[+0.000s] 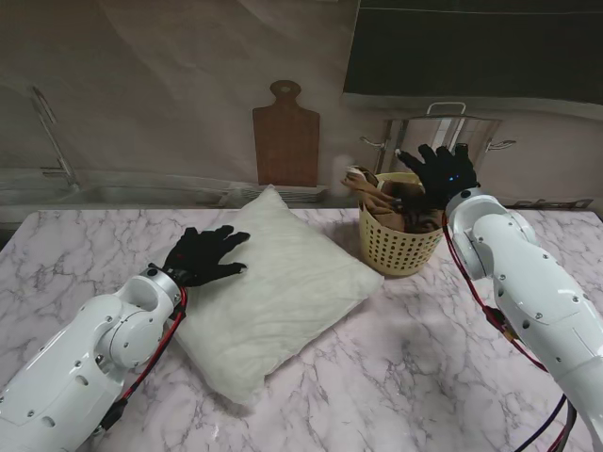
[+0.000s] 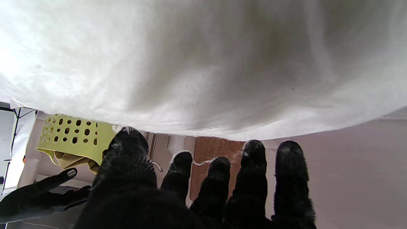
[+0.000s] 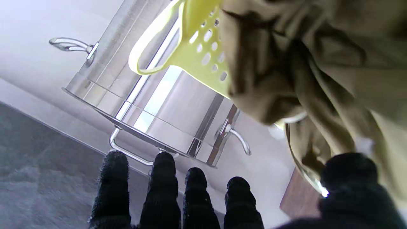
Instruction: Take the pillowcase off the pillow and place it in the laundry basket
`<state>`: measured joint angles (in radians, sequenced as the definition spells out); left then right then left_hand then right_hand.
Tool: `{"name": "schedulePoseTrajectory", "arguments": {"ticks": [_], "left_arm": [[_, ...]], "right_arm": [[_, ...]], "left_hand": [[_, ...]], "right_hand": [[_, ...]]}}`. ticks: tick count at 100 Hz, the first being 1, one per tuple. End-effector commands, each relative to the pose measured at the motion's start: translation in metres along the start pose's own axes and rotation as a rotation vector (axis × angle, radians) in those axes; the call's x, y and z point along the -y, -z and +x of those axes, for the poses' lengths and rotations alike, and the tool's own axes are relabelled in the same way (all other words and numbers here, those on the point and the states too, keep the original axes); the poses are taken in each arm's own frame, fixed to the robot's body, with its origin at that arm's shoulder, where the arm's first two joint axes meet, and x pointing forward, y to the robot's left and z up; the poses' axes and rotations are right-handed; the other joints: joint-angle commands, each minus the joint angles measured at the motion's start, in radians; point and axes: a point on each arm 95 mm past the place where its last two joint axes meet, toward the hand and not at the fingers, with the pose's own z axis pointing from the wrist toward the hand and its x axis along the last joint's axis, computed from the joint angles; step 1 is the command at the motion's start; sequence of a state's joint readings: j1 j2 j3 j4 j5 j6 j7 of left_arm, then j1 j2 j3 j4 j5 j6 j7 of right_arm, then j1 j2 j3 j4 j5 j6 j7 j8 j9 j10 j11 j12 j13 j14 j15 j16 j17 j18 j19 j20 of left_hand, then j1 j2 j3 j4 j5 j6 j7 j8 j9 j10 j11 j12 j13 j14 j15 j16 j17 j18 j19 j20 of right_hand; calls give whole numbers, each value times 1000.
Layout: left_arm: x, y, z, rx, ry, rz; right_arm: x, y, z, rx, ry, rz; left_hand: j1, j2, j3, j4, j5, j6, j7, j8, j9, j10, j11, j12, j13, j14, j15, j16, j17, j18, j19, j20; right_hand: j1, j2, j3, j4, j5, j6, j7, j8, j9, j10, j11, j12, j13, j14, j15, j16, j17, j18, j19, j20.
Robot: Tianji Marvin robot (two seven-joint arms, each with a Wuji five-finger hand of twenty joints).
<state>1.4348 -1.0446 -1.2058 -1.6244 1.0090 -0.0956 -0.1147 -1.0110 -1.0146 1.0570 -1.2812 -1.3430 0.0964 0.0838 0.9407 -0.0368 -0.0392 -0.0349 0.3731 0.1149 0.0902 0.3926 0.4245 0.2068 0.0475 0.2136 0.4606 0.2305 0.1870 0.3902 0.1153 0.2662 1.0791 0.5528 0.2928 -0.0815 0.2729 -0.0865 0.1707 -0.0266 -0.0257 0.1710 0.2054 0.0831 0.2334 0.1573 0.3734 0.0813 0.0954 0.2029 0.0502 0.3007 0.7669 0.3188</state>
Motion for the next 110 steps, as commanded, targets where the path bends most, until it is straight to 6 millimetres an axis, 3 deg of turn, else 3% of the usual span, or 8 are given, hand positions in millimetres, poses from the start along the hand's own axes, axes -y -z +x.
{"name": "schedulePoseTrajectory", "arguments": {"ticks": [1, 3, 8, 39, 58, 93, 101, 110], "left_arm": [[1, 0, 2, -6, -1, -5], [1, 1, 2, -6, 0, -3], [2, 1, 2, -5, 4, 4], [18, 5, 12, -25, 191, 206], [22, 13, 20, -59, 342, 335], [11, 25, 39, -131, 562, 441], [5, 22, 43, -117, 580, 434], [-9, 17, 44, -93, 628, 399]], "right_arm": [[-6, 3, 1, -7, -8, -3], [-8, 5, 1, -8, -17, -3], [-13, 9, 0, -10, -42, -20], [-56, 62, 15, -27, -400, -197], [-65, 102, 36, -99, -547, -316], [-19, 152, 100, -176, -782, -366], [-5, 157, 115, -165, -858, -331], [15, 161, 131, -153, -901, -276]], "left_hand": [[20, 66, 5, 19, -1, 13, -5, -21, -20, 7, -10, 7, -2, 15, 4, 7, -8, 22, -452, 11], [19, 66, 5, 19, -2, 14, -5, -21, -19, 7, -9, 7, -2, 15, 4, 7, -9, 22, -452, 11], [18, 67, 4, 19, -1, 13, -5, -21, -13, 6, -7, 8, -3, 14, 3, 7, -9, 21, -452, 11], [18, 68, 5, 17, 54, 13, 20, -10, 20, 1, 4, 16, -14, 11, 2, 7, -9, 27, -447, 13], [31, 74, 8, 17, 94, 16, 41, 4, 47, 1, 20, 31, -6, 10, 12, 14, -7, 29, -427, 23], [88, 104, 2, 10, 119, 26, 57, 81, 130, -2, 118, 186, 23, 10, 48, 59, -8, 19, -375, 37], [82, 104, 2, 10, 132, 36, 65, 92, 145, -21, 274, 448, 60, 4, 171, 233, 1, 5, -339, 52], [72, 104, 3, 12, 137, 38, 61, 81, 118, -24, 351, 555, 54, 1, 236, 350, 1, -2, -320, 59]], "right_hand": [[141, 86, -109, 33, -14, 31, 0, 42, -10, 30, -10, -2, -22, 31, -36, 3, -22, 46, -31, 0], [167, 73, -105, 37, -12, 28, 3, 48, -9, 32, -9, -1, -19, 31, -35, 3, -16, 46, -29, 1], [218, 60, -121, 50, -22, 14, 40, 213, 7, 28, 2, 2, -1, 32, -33, 3, 6, 45, -28, 12], [219, 16, -109, 56, 89, -17, 112, 261, 109, 20, 12, 5, 50, 42, -17, 10, 36, 54, -12, 18], [209, 15, -96, 55, 103, -20, 125, 262, 142, 16, 7, 4, 69, 41, -13, 15, 46, 55, -9, 19], [196, 18, -73, 53, 131, -21, 165, 266, 177, -6, 18, 15, 92, 26, -7, 23, 64, 53, 5, 29], [194, 23, -70, 51, 128, -16, 170, 267, 171, -10, 19, 17, 85, 22, -10, 23, 56, 50, -1, 28], [192, 30, -71, 49, 123, -17, 176, 268, 165, -20, 21, 19, 78, 16, -12, 23, 51, 43, -9, 27]]}}
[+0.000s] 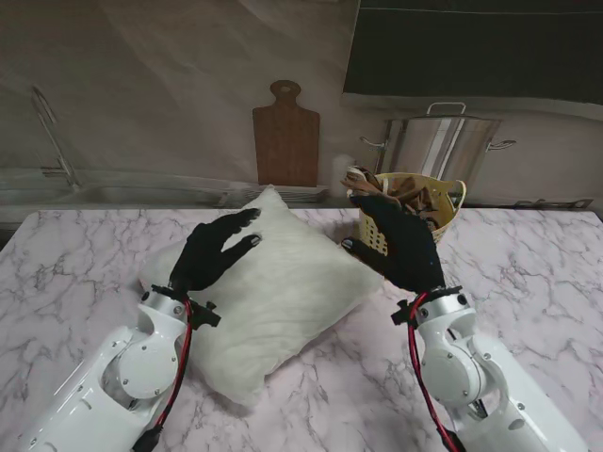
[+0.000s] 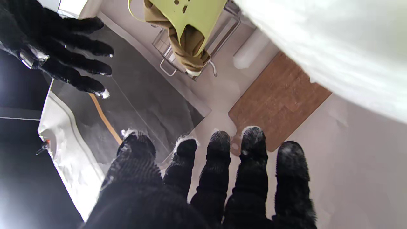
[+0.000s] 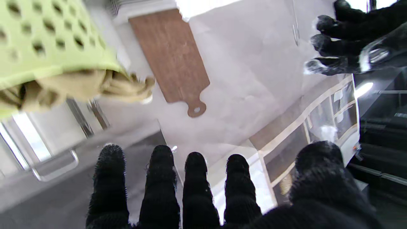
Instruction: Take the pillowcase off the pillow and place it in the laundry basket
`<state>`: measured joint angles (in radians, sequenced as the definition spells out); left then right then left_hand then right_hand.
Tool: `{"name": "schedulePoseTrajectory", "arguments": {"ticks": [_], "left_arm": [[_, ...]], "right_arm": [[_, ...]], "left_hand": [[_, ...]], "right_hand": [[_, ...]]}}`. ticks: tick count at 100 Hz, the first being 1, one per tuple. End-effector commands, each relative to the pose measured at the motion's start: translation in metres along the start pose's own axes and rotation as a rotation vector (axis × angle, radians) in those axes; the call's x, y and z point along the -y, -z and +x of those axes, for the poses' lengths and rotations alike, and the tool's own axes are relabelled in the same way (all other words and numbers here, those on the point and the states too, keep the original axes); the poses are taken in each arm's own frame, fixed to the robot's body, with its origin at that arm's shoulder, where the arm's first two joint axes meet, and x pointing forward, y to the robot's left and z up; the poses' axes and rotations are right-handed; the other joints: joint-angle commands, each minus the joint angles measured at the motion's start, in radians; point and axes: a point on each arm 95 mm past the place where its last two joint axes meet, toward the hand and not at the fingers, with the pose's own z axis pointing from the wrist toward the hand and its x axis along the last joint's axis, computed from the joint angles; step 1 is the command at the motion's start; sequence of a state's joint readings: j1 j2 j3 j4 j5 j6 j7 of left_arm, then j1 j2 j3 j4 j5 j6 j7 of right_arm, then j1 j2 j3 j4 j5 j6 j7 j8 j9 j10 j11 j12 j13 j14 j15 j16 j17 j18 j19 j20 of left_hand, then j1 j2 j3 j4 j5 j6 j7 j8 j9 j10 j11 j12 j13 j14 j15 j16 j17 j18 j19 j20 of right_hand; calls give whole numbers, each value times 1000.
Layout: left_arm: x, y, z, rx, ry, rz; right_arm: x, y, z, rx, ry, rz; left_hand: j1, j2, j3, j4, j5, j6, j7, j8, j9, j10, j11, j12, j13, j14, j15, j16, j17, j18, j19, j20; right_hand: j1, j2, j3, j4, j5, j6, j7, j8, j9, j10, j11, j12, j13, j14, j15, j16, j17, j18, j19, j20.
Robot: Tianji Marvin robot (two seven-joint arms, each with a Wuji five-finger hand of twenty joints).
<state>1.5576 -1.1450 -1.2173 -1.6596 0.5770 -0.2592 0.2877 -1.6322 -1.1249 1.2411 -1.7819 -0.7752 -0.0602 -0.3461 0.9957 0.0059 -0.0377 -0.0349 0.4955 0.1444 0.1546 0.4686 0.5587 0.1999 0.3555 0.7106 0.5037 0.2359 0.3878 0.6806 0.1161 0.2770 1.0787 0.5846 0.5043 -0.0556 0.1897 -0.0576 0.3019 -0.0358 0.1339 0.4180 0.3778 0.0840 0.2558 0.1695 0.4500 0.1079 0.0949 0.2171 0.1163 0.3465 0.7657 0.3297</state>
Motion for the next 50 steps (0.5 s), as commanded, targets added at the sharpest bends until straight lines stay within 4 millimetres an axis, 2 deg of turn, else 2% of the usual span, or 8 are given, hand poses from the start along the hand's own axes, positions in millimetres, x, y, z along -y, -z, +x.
{"name": "schedulePoseTrajectory", "arguments": {"ticks": [1, 7, 15, 21, 30, 50], "left_arm": [[-18, 2, -8, 46, 44, -33], [-28, 3, -15, 79, 80, -38], [-39, 6, -26, 120, 127, -52], [-46, 9, -35, 148, 135, -79], [-52, 9, -42, 186, 157, -90], [-48, 9, -45, 197, 144, -132]], "right_arm": [[31, 18, -8, 52, 14, 70], [45, 24, -14, 88, -2, 100], [61, 31, -23, 135, -46, 121], [67, 31, -29, 165, -66, 132], [71, 31, -39, 184, -76, 153], [71, 36, -62, 225, -102, 201]], "left_hand": [[16, 62, 1, 12, 13, 8, -3, 4, -20, -17, 44, 60, 9, -5, 36, 62, 0, -13, -319, 28], [5, 66, 0, 12, 3, 4, -7, -11, -50, -7, -17, 1, -8, 2, -10, 48, -7, -17, -318, 30], [-3, 68, 0, 13, -16, 4, -12, -23, -92, 4, -200, -265, -25, 6, -118, -86, -18, -18, -369, 9], [-11, 67, 1, 13, -26, 2, -18, -29, -119, 6, -269, -374, -39, 2, -167, -167, -21, -18, -409, -13], [-10, 67, 0, 12, -37, 10, -24, -35, -136, 6, -303, -425, -55, 4, -194, -216, -25, -18, -438, -29], [-12, 70, 0, 14, -46, 14, -27, -38, -125, 6, -295, -430, -56, 6, -185, -224, -29, -8, -449, -31]], "right_hand": [[-19, 4, 12, 20, -8, -8, 17, 21, -8, -21, -2, 7, 1, -10, -12, 9, -15, -3, -7, 16], [-21, 9, 11, 19, -12, -9, 20, 21, -12, -30, -1, 8, -4, -16, -15, 8, -13, -3, -10, 17], [-12, 8, 12, 20, -6, -12, 29, 24, -20, -39, 0, 9, -15, -21, -20, 6, -20, -11, -19, 17], [-11, 16, 10, 19, -16, -12, 30, 23, -34, -50, -2, 9, -30, -32, -26, 4, -39, -17, -34, 14], [-8, 18, 5, 18, -16, -24, 38, 25, -40, -67, 3, 11, -36, -44, -28, 2, -38, -24, -44, 16], [1, 19, -5, 19, -3, -37, 56, 25, -24, -95, 8, 12, -30, -57, -27, 0, -26, -30, -55, 27]]}}
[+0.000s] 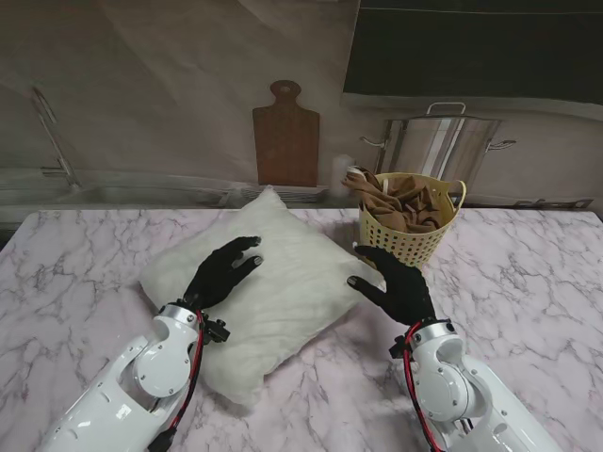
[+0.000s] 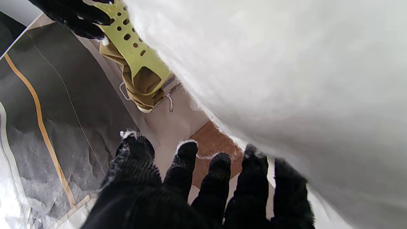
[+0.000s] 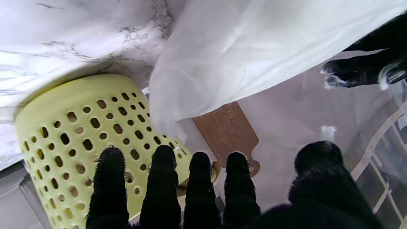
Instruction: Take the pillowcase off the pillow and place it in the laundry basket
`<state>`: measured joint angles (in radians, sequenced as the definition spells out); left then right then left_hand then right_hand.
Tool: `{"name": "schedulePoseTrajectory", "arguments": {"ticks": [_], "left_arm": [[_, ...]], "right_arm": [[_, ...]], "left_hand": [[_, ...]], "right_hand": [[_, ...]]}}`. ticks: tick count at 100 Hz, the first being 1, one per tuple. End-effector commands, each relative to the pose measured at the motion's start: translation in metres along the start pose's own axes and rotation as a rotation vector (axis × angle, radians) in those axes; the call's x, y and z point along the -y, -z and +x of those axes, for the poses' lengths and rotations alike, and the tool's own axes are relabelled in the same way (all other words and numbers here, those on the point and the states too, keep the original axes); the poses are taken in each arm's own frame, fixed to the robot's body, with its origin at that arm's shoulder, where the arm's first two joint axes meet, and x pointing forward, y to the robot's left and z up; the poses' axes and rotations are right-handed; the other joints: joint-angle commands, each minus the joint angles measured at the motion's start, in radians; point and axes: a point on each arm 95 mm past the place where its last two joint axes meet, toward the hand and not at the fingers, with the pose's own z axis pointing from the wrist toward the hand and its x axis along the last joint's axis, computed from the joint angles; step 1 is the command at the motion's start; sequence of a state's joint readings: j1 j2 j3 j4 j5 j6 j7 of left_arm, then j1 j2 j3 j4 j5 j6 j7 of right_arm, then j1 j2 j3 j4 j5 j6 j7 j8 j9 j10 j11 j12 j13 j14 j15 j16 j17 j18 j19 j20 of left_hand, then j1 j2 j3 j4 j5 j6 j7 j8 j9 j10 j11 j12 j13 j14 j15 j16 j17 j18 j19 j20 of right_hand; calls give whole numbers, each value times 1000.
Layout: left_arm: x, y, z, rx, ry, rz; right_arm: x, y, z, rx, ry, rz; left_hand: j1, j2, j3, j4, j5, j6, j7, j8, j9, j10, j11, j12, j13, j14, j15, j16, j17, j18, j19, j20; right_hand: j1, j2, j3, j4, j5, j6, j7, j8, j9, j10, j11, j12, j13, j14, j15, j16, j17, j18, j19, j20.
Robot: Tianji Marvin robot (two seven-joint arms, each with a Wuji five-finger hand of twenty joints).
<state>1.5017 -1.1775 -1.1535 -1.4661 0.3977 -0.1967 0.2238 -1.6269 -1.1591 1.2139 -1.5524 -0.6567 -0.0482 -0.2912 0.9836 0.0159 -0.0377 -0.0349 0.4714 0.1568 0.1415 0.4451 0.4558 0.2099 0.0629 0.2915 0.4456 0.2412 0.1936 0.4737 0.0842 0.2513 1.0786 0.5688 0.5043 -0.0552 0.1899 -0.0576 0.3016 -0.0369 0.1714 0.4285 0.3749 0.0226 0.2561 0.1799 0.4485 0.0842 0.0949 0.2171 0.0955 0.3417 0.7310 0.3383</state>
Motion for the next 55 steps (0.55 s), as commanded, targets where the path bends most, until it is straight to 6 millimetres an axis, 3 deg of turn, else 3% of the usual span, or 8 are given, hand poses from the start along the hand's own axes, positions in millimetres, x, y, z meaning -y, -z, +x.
{"name": "schedulePoseTrajectory", "arguments": {"ticks": [1, 55], "left_arm": [[1, 1, 1, -9, -19, -15], [13, -4, -5, 6, -54, -31]], "right_arm": [[-2, 2, -11, 26, -4, -1], [-8, -2, -9, 11, -36, -2]], "left_hand": [[1, 60, 0, 14, -22, 1, -14, -14, -22, -4, -2, -11, 1, 1, 9, -17, 2, 18, -449, -15], [-5, 61, -1, 14, -42, 12, -24, -22, -5, 1, 4, 3, -7, 10, 14, -18, -3, 26, -454, -2]], "right_hand": [[1, 18, -6, 19, -1, -35, 19, 14, -19, -34, 7, 2, -28, -33, -27, 0, -5, -25, -21, 18], [12, 17, -25, 20, -6, -29, 28, -3, -8, -32, 1, -1, -23, -34, -26, 0, 6, -22, -42, 46]]}}
